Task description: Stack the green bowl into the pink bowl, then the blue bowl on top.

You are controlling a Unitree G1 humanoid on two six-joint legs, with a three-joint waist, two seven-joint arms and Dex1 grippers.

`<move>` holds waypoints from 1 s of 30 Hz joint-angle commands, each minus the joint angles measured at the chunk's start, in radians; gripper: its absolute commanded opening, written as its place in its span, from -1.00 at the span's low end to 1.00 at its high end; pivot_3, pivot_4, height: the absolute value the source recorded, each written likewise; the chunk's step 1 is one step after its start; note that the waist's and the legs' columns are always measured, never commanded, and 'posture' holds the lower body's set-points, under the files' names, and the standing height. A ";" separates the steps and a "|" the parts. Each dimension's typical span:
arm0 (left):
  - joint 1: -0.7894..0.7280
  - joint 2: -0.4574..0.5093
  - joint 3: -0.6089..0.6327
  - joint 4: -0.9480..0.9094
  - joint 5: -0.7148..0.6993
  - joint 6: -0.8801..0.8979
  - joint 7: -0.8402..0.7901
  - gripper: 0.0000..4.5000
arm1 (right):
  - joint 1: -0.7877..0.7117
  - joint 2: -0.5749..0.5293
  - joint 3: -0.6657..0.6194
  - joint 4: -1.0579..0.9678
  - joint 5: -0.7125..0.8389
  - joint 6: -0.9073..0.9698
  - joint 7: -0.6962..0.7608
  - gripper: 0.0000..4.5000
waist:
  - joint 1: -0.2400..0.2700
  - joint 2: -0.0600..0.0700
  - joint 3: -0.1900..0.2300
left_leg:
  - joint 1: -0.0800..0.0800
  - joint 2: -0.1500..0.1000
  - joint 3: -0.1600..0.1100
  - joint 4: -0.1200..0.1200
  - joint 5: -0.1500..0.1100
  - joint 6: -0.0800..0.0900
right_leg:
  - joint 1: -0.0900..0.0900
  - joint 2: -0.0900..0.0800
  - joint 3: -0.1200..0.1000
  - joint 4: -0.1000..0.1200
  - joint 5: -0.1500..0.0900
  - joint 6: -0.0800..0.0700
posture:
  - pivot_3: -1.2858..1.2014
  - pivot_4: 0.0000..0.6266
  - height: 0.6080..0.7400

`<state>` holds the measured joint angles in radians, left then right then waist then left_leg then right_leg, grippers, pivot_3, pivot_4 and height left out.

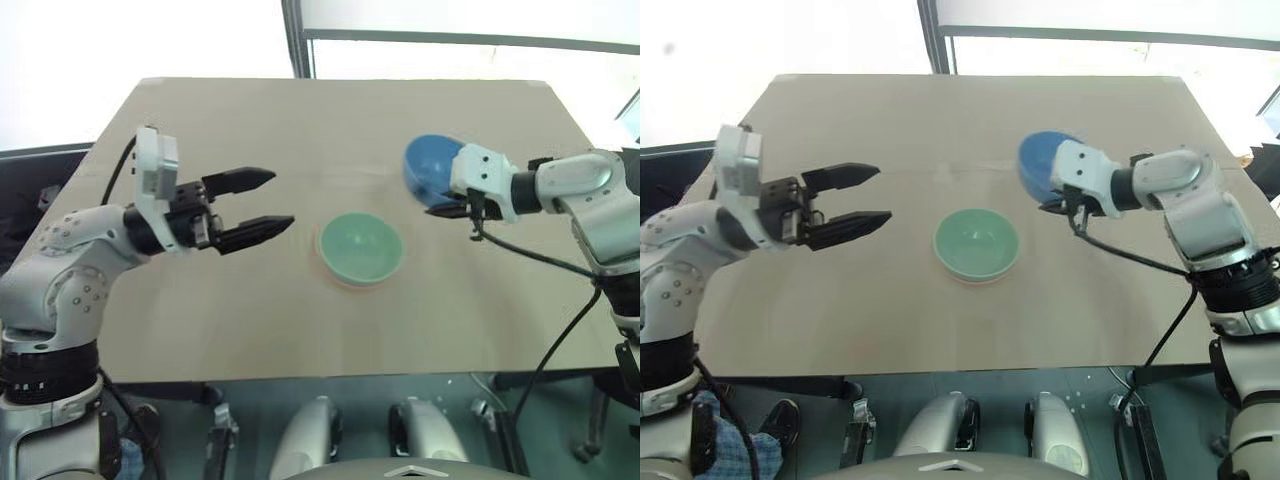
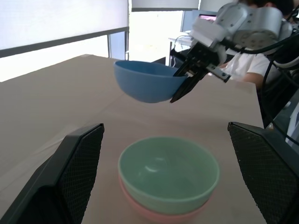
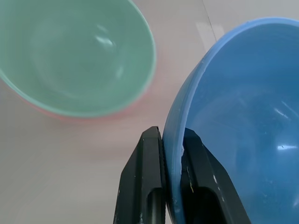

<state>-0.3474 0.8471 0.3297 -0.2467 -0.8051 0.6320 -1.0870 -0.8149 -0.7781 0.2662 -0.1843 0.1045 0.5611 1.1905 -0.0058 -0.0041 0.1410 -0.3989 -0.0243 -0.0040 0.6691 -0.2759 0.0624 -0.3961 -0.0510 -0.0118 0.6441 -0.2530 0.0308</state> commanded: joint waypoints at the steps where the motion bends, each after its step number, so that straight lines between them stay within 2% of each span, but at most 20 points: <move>1: 0.039 0.043 0.059 0.016 0.020 -0.035 -0.029 1.00 | -0.054 0.031 0.001 -0.177 0.062 0.089 -0.001 -0.97 | 0.000 0.000 0.000 | 0.000 0.000 0.000 0.000 0.000 0.000 | 0.000 0.000 0.000 0.000 0.000 0.000 | 0.03 -0.52 1.00; 7: 0.123 0.110 0.098 0.060 0.063 -0.073 -0.085 1.00 | -0.069 0.072 0.044 -0.292 0.110 0.153 -0.015 -0.97 | -0.002 -0.001 0.000 | 0.000 0.000 -0.001 -0.001 0.000 0.000 | 0.000 -0.001 -0.001 -0.001 0.000 0.000 | 0.03 -0.52 1.00; 16: 0.158 0.145 0.105 0.083 0.092 -0.099 -0.119 1.00 | -0.036 0.125 0.170 -0.299 0.046 0.122 -0.082 -0.97 | -0.006 -0.001 0.000 | 0.000 -0.001 -0.001 -0.002 0.000 0.000 | -0.001 -0.001 -0.001 0.000 0.000 -0.001 | 0.03 -0.52 1.00; 18: 0.158 0.147 0.103 0.088 0.094 -0.102 -0.122 1.00 | -0.030 0.124 0.186 -0.300 0.035 0.112 -0.084 -0.65 | -0.006 -0.001 0.000 | 0.000 -0.001 -0.001 -0.002 0.000 0.000 | -0.001 -0.001 -0.001 0.000 0.000 -0.001 | 0.03 -0.52 1.00; 19: 0.157 0.146 0.103 0.090 0.094 -0.103 -0.123 1.00 | -0.029 0.123 0.190 -0.300 0.033 0.110 -0.084 -0.58 | -0.006 -0.001 0.000 | 0.000 -0.001 -0.001 -0.002 0.000 0.000 | -0.001 -0.001 -0.001 0.000 0.000 -0.001 | 0.03 -0.52 1.00; 21: 0.153 0.145 0.098 0.093 0.097 -0.104 -0.125 1.00 | -0.024 0.122 0.190 -0.301 0.030 0.113 -0.091 -0.22 | -0.006 -0.001 0.000 | 0.000 -0.001 -0.001 -0.002 0.000 0.000 | -0.001 -0.001 -0.001 0.000 0.000 0.000 | 0.03 -0.52 1.00; 23: 0.149 0.142 0.083 0.093 0.103 -0.109 -0.128 1.00 | -0.022 0.135 0.164 -0.298 0.033 0.136 -0.122 0.05 | -0.006 -0.001 0.000 | 0.000 -0.001 -0.001 -0.002 0.000 0.000 | -0.001 -0.001 -0.001 0.000 0.000 0.000 | 0.03 -0.52 1.00; 26: 0.144 0.126 0.073 0.085 0.101 -0.112 -0.111 1.00 | -0.016 0.118 0.089 -0.312 0.089 0.186 -0.121 0.05 | -0.006 -0.001 0.000 | 0.000 -0.001 -0.001 -0.002 0.000 0.000 | -0.001 -0.001 -0.001 0.000 0.000 0.000 | 0.03 -0.52 1.00; 30: 0.143 0.103 0.086 0.057 0.091 -0.083 -0.042 1.00 | 0.027 0.097 -0.072 -0.316 0.198 0.268 -0.134 0.05 | -0.003 -0.001 -0.001 | 0.000 -0.001 -0.001 -0.002 0.000 0.000 | -0.001 -0.002 -0.001 -0.001 0.000 0.000 | 0.03 -0.52 1.00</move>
<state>-0.1930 0.9474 0.3886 -0.1495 -0.7020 0.5423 -1.1525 -0.7953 -0.6698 0.2734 -0.4653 0.2611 0.8113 1.0661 -0.0085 -0.0053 0.1404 -0.3993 -0.0252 -0.0051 0.6672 -0.2764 0.0628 -0.3967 -0.0527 -0.0130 0.6430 -0.2530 0.0304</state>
